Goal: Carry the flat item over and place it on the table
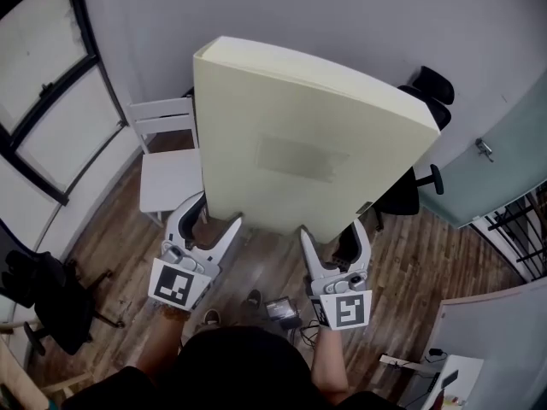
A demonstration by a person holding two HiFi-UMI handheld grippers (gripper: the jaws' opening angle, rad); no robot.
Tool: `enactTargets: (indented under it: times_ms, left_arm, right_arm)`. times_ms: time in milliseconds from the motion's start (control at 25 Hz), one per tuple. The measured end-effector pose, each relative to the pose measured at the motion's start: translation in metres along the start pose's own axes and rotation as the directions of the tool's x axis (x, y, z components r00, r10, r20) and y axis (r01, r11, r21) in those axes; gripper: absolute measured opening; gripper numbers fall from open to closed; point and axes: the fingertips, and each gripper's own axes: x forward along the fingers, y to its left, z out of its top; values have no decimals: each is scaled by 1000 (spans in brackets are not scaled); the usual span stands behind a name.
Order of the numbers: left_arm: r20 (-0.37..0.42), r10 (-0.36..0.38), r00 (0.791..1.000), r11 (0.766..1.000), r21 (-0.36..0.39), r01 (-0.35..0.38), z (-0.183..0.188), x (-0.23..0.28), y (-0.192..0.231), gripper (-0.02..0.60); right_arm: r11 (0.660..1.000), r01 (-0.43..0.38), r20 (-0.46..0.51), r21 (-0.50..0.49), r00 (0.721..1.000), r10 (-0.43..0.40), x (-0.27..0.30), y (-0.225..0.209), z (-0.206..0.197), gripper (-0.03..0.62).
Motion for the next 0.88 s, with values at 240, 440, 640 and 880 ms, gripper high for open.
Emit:
enactTargets:
  times_ms: [240, 440, 640, 880]
  left_arm:
    - [-34, 52, 998, 998, 40, -50, -6, 51, -12, 273]
    - [-50, 79, 996, 997, 20, -78, -9, 76, -15, 273]
    - [-53, 84, 995, 996, 15, -83, -12, 88, -11, 273]
    - [-29, 59, 998, 998, 33, -58, -14, 101, -2, 273]
  right_arm:
    - [999, -41, -22, 22, 999, 42, 15, -57, -24, 342]
    - [997, -72, -32, 42, 997, 73, 30, -79, -38, 342]
    - [997, -67, -32, 46, 997, 69, 37, -90, -44, 342]
    - [998, -56, -32, 13, 998, 57, 45, -92, -47, 342]
